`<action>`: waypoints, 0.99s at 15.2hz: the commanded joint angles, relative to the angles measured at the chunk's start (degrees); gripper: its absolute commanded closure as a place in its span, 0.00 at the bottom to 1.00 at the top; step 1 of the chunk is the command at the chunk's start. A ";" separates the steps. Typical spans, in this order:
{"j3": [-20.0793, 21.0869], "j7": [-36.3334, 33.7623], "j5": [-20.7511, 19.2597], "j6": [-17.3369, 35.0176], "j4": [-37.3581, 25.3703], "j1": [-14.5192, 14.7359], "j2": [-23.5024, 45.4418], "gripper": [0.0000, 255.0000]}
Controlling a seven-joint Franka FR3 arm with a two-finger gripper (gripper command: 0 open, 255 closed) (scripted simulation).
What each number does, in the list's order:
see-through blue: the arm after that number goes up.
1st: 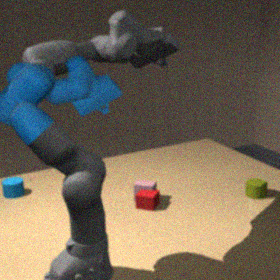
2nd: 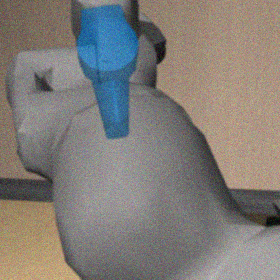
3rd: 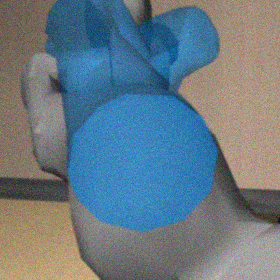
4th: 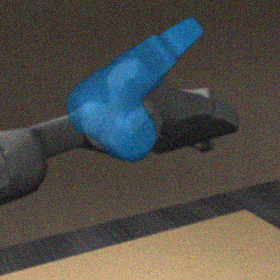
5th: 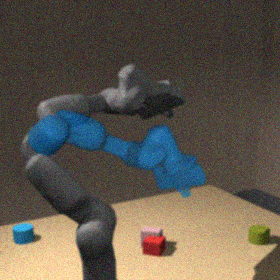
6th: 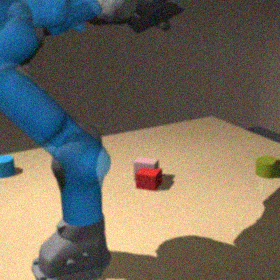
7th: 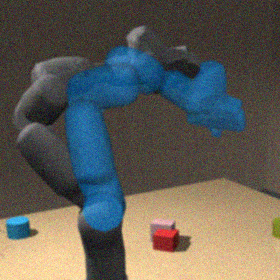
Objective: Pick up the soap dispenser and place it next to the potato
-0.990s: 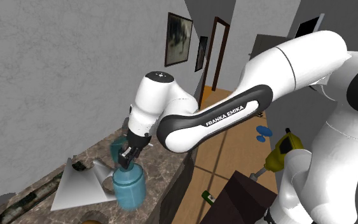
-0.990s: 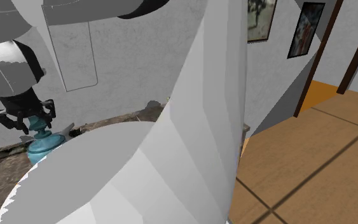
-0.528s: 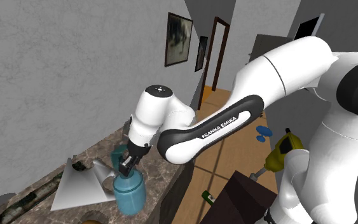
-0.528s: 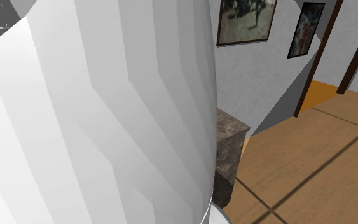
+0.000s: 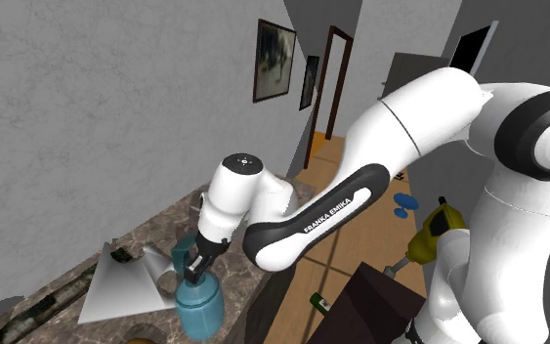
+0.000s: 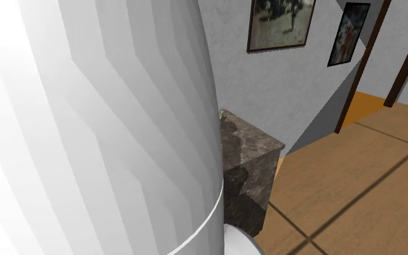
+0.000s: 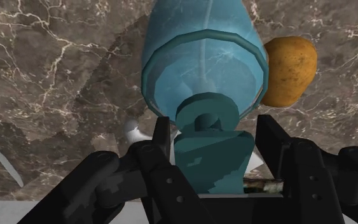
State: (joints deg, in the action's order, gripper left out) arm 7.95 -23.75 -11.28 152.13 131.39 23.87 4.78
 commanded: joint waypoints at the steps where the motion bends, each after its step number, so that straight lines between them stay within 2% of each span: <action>1: -0.16 -0.50 -0.67 1.28 0.15 0.00 1.05 1.00; 5: -0.55 -1.76 -2.14 3.70 0.67 0.16 3.03 1.00; 12: -0.56 -1.76 -2.13 3.70 0.67 0.17 3.03 1.00; 13: -0.56 -1.77 -2.14 3.69 0.65 0.18 3.04 0.00; 15: -0.55 -1.79 -2.14 3.67 0.65 0.19 3.02 0.00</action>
State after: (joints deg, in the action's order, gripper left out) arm 7.40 -25.53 -13.42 155.80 132.05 24.06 7.81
